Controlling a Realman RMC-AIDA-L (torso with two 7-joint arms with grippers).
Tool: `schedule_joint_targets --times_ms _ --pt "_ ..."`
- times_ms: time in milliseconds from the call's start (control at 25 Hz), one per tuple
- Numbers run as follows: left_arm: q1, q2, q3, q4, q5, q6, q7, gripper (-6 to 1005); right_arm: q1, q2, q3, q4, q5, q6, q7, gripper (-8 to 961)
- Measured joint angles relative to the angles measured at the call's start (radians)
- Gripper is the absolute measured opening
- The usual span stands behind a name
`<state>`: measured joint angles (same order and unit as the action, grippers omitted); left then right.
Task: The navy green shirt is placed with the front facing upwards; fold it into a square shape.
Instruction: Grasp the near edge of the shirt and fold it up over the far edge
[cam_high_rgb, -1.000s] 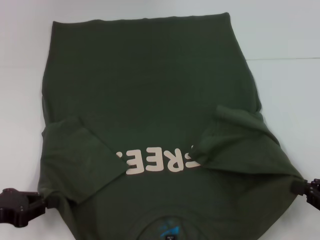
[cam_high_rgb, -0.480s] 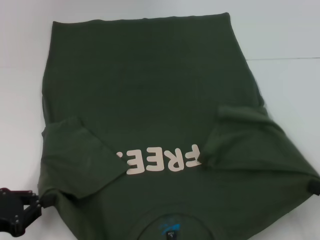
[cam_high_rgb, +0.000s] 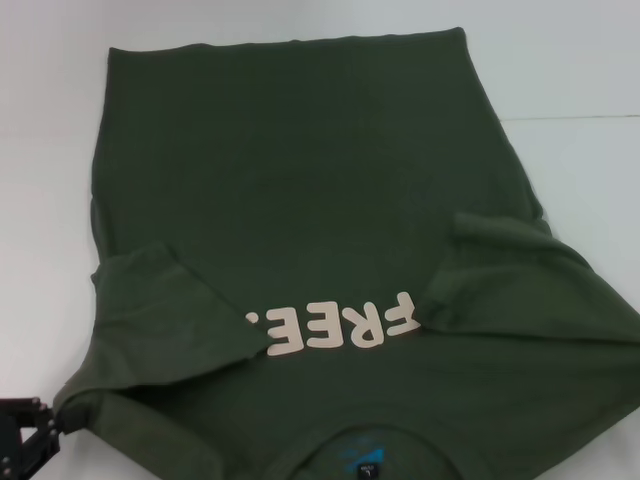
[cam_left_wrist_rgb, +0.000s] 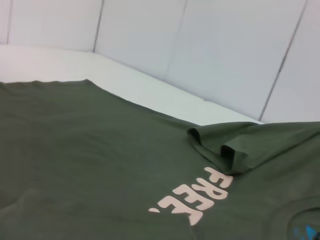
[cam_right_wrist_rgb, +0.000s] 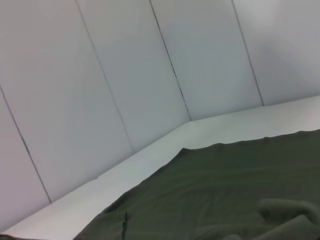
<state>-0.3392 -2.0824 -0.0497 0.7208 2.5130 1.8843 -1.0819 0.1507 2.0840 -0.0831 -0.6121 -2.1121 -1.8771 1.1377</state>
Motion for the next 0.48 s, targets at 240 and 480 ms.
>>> schedule_joint_targets --times_ms 240,480 --pt "0.031 -0.001 0.005 0.033 0.003 0.065 0.033 30 -0.027 0.003 0.02 0.009 0.002 -0.026 -0.047 30" --pt "0.045 0.0 0.001 0.047 0.006 0.075 0.046 30 -0.065 0.002 0.048 0.056 0.003 -0.101 -0.159 30"
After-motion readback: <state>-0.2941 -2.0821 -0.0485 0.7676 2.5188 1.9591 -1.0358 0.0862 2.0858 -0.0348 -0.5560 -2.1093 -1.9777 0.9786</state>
